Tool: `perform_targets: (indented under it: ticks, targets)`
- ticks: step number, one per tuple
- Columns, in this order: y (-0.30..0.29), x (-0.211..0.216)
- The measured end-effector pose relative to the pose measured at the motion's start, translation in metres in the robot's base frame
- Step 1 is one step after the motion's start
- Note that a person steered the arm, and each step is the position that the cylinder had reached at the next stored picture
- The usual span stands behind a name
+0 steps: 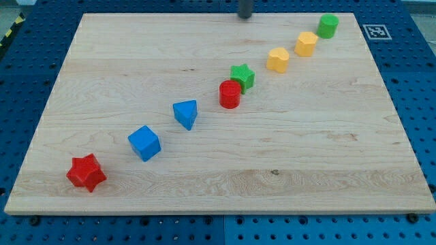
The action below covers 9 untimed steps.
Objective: Move your arm to the top right
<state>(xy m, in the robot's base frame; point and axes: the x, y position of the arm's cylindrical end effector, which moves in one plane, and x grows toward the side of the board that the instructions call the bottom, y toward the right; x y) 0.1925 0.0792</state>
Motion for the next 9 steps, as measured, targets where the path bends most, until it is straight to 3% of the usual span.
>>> perform_targets:
  ticks: [2, 3, 5, 6, 7, 8, 9]
  targets:
    - [0.182, 0.0]
    - [0.245, 0.006]
    - [0.199, 0.068]
    - [0.173, 0.066]
    - [0.186, 0.075]
    - [0.225, 0.058]
    - [0.223, 0.027]
